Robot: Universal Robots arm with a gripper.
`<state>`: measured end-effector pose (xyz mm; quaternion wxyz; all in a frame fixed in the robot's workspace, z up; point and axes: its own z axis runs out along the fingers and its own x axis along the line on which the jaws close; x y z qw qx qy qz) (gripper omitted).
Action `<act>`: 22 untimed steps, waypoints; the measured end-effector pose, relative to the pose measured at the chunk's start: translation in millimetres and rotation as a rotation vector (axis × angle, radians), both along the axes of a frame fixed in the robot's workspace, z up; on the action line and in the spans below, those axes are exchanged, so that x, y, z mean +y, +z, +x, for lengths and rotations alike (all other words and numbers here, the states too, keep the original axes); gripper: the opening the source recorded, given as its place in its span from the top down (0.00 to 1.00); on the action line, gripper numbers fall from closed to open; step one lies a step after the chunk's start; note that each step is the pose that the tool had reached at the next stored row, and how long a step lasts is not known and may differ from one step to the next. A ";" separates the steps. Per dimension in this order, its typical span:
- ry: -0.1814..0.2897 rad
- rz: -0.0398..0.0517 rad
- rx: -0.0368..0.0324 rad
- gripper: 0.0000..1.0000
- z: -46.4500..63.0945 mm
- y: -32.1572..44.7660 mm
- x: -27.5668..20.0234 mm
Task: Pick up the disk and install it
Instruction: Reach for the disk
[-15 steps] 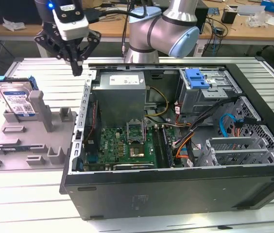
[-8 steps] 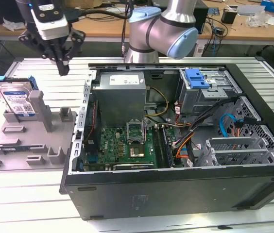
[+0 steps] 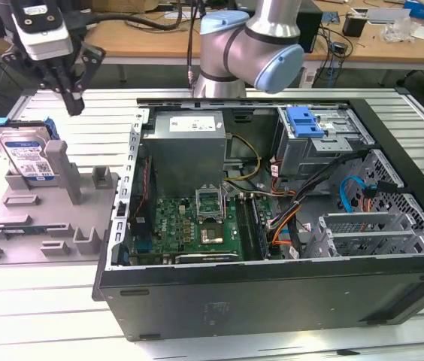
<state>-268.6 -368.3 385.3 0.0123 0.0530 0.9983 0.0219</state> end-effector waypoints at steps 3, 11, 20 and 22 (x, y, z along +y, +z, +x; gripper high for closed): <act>0.000 -0.0001 0.0010 0.89 -8.7 -1.1 14.6; 0.000 -0.0001 0.0009 0.89 -33.7 -3.5 37.3; 0.000 -0.0001 0.0010 0.89 -69.3 -6.5 60.3; 0.000 -0.0001 0.0009 0.89 -77.6 -6.9 63.4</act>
